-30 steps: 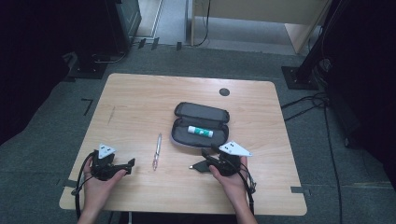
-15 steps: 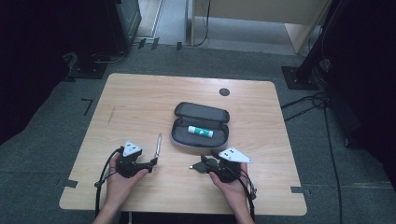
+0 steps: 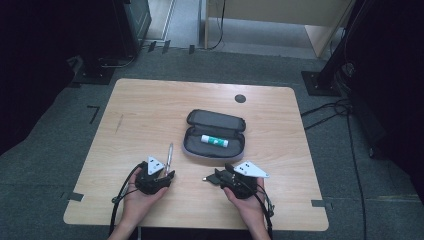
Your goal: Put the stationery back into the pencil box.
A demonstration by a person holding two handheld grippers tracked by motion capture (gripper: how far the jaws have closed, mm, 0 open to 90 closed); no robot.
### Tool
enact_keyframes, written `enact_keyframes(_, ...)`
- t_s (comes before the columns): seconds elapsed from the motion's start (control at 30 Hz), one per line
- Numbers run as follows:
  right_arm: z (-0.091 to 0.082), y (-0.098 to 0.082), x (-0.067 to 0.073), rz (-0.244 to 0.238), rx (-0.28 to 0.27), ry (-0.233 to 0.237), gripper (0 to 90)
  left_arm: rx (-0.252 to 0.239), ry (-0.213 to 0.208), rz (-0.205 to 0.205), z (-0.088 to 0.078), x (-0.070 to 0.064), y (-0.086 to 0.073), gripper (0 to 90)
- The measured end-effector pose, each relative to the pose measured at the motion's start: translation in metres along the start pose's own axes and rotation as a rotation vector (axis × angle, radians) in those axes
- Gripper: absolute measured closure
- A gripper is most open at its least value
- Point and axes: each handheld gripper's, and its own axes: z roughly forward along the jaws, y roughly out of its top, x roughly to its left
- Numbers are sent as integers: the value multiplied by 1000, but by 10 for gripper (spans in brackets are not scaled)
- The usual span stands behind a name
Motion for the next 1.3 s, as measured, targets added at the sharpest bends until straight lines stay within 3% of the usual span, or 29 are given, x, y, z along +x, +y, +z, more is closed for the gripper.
enact_keyframes(0.1, 2, -2, 1, -12, 6, 0, 521, -3, -24, -8, -1, 3, -1, 663)
enact_keyframes(0.4, 4, -4, 4, -22, 17, 1, 521, 32, -106, 27, -12, 20, -6, 755)
enact_keyframes(0.63, 4, -5, 6, -29, 21, -1, 521, 76, -228, 84, -25, 33, -13, 764)
enact_keyframes(0.8, 5, -5, 6, -33, 22, -1, 521, 82, -288, 106, -28, 40, -16, 748)
enact_keyframes(0.93, 6, -5, 8, -33, 26, 1, 521, 61, -248, 100, -23, 29, -12, 575)
enact_keyframes(1.0, 6, -5, 9, -37, 26, 5, 521, 58, -220, 117, -19, 21, -10, 561)
enact_keyframes(1.1, 7, -5, 10, -37, 27, 7, 521, 48, -204, 126, -16, 14, -8, 607)
enact_keyframes(1.2, 7, -6, 11, -37, 28, 11, 521, 34, -182, 138, -15, 12, -9, 733)
enact_keyframes(1.3, 8, -6, 13, -42, 27, 17, 521, 29, -189, 145, -15, 11, -10, 781)
